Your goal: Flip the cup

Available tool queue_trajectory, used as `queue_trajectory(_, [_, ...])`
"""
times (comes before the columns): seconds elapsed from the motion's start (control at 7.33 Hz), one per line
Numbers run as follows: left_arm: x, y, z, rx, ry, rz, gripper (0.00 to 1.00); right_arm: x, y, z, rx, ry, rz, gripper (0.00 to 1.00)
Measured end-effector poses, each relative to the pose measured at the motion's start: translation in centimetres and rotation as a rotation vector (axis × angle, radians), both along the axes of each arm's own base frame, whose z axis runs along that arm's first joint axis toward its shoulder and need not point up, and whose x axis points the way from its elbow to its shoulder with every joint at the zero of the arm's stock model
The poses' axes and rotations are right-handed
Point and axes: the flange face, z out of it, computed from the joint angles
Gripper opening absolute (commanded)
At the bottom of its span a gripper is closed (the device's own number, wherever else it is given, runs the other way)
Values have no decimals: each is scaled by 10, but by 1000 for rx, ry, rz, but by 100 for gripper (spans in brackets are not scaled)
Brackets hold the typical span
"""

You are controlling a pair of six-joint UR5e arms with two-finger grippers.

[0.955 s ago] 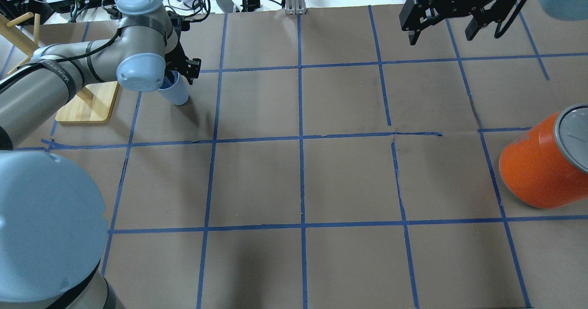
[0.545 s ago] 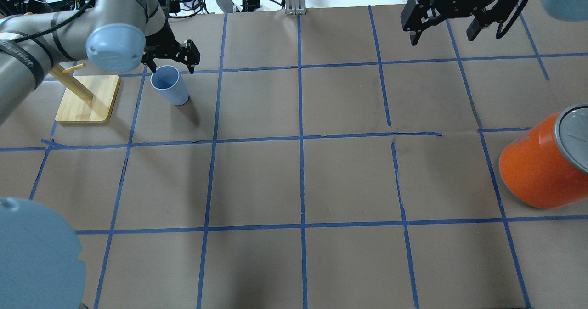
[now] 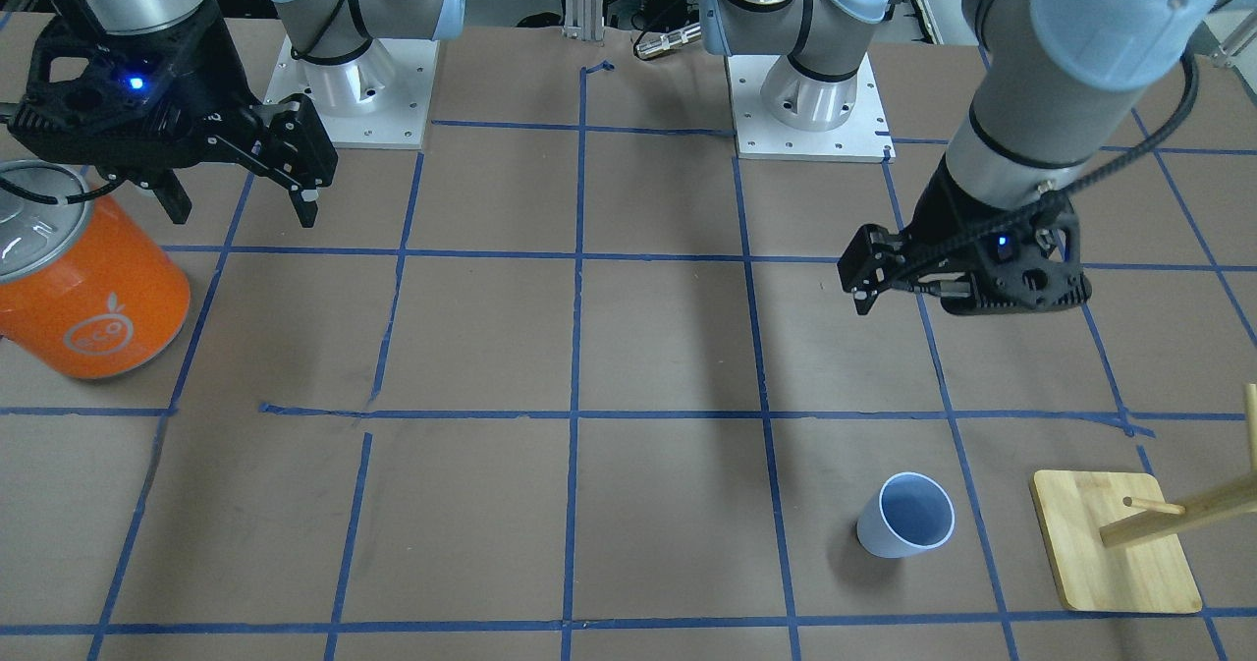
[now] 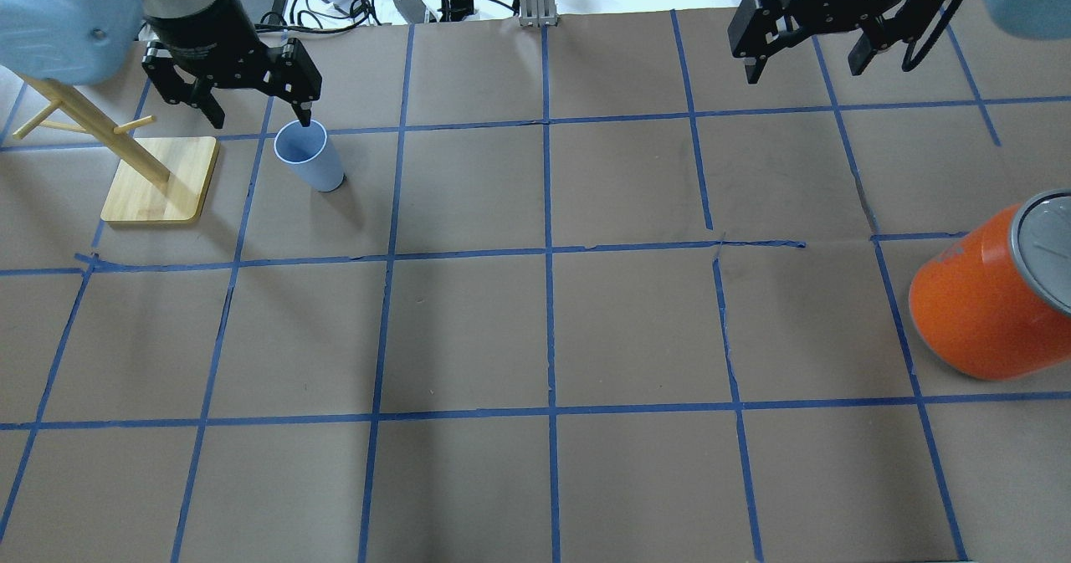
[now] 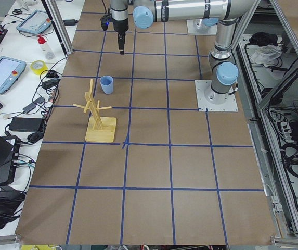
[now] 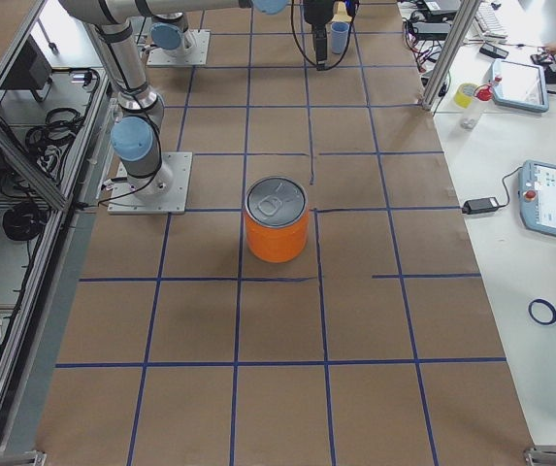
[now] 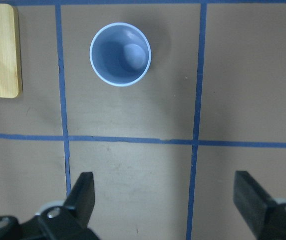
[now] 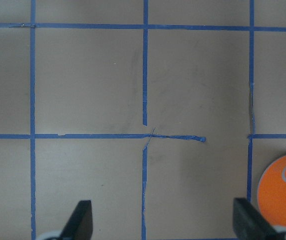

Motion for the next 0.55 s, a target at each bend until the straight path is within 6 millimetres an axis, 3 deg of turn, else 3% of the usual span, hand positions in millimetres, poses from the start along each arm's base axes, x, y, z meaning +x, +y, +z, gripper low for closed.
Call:
queue_trajectory(0.27, [-2,29,23,12,5,0,100,0,1,0,0,0,0,100])
queue_trajectory(0.55, [-1,34,32,-14,-8,22,100,0,1,0,0,-1,0,100])
